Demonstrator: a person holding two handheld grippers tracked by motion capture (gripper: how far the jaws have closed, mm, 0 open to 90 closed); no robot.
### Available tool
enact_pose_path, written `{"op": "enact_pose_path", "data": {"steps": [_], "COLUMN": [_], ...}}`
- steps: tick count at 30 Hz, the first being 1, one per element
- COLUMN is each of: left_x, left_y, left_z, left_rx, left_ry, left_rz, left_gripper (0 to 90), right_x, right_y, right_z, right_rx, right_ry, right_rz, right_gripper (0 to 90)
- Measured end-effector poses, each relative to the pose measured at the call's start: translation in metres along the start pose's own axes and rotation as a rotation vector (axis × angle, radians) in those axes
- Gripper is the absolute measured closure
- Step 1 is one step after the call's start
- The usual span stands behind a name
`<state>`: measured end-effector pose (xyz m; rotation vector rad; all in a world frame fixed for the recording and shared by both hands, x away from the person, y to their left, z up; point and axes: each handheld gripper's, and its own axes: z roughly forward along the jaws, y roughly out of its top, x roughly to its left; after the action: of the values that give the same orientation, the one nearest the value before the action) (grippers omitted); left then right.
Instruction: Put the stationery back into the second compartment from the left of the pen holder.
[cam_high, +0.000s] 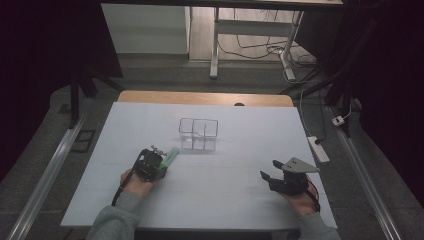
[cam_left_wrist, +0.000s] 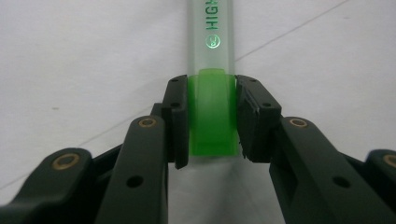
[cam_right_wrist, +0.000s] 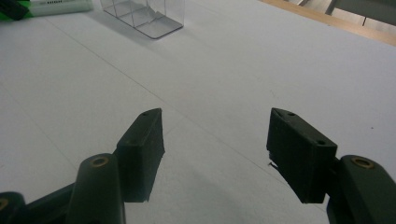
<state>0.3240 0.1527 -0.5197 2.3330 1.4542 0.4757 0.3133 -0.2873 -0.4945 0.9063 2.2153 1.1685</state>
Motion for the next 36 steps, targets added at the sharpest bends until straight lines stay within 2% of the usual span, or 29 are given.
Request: {"op": "enact_pose_path", "data": {"steps": [1,5,9,12,17,22,26,31,36], "left_x": [0.002,0.013,0.022,0.025,0.031,0.041,0.044,0.044,0.037], "left_y": [-0.001,-0.008,-0.013,-0.013,-0.014,-0.017,-0.019,-0.02,-0.017], "left_z": [0.0,-0.002,-0.007,-0.014,-0.026,-0.039,-0.048,-0.056,-0.057], "left_rx": [-0.001,-0.006,-0.038,-0.06,-0.102,-0.137,-0.165,-0.201,-0.22], "left_ry": [0.018,0.03,0.001,-0.018,-0.073,-0.16,-0.209,-0.272,-0.309], "left_rz": [0.0,-0.014,-0.029,-0.013,0.001,0.009,0.03,0.08,0.146], "left_gripper": [66.8,66.9,66.9,66.9,66.9,66.9,67.0,67.0,66.9], "right_x": [0.0,0.0,0.0,0.0,0.0,0.001,0.002,0.006,0.012], "right_y": [0.0,0.0,0.0,0.0,0.0,0.0,0.0,0.002,0.005], "right_z": [0.0,0.0,0.001,0.001,0.001,0.001,0.001,0.002,0.005], "right_rx": [0.0,0.0,0.003,0.002,0.001,-0.004,-0.011,-0.026,-0.028], "right_ry": [0.0,-0.001,-0.003,-0.005,-0.006,0.0,0.014,0.039,0.06], "right_rz": [0.0,0.003,0.001,0.0,-0.002,-0.002,-0.008,-0.01,-0.021], "right_gripper": [36.1,36.2,36.3,36.3,36.4,36.4,36.4,36.4,36.3]}}
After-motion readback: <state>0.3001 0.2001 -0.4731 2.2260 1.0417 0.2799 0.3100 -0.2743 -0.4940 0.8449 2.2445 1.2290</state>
